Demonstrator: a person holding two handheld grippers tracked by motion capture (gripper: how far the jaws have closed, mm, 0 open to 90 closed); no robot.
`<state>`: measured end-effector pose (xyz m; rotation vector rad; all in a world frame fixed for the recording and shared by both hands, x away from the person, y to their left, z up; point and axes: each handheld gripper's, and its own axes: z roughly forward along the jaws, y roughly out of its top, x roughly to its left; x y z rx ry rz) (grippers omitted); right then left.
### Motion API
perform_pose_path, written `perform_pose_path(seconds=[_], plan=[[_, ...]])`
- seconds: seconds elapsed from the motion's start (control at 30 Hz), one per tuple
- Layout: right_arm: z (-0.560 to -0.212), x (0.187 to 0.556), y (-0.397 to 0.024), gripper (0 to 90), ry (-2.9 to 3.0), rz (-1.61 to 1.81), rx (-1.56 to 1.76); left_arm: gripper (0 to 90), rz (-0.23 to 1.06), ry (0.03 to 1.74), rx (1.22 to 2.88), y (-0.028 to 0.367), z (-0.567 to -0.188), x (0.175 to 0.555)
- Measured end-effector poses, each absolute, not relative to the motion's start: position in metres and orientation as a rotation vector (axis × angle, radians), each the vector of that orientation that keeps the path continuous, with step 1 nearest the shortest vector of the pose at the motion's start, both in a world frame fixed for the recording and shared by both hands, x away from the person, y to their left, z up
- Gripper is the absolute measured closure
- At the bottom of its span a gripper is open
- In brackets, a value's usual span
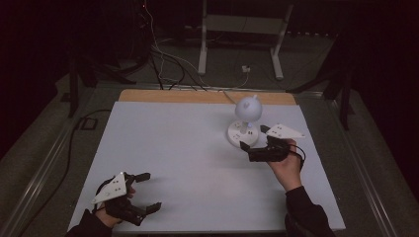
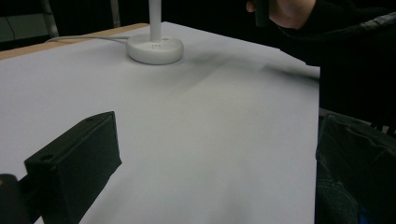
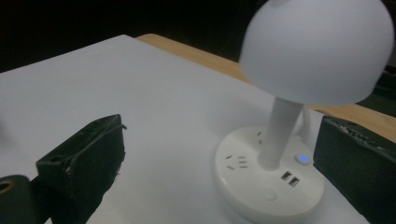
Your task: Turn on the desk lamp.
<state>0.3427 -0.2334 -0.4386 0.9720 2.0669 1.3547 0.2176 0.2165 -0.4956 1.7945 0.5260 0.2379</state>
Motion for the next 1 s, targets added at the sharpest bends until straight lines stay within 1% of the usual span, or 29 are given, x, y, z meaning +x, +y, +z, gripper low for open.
perform_pose_path(seconds=[0.47,0.53,0.77,0.8,0.83,0.9,0.93,1.0], plan=[[-0.457,0.365,-0.235,1.9,2.016,1.295,1.095,0.3,0.232,0.531,1.790,0.217,-0.496,0.218],[-0.460,0.369,-0.235,3.4,2.010,1.271,1.121,0.3,0.232,0.530,1.792,0.217,-0.496,0.218],[-0.470,0.377,-0.235,3.8,2.002,1.237,1.158,0.3,0.231,0.529,1.791,0.217,-0.496,0.218],[-0.471,0.378,-0.235,6.7,1.992,1.220,1.165,0.3,0.231,0.529,1.791,0.217,-0.496,0.218],[-0.471,0.378,-0.235,6.7,1.992,1.220,1.165,0.3,0.229,0.531,1.789,0.217,-0.496,0.218],[-0.474,0.380,-0.234,12.7,1.970,1.202,1.215,0.3,0.229,0.531,1.789,0.217,-0.496,0.218],[-0.474,0.380,-0.234,12.7,1.970,1.202,1.215,0.3,0.230,0.531,1.791,0.217,-0.496,0.218],[-0.475,0.382,-0.233,15.6,1.963,1.187,1.247,0.3,0.230,0.530,1.790,0.217,-0.496,0.218]])
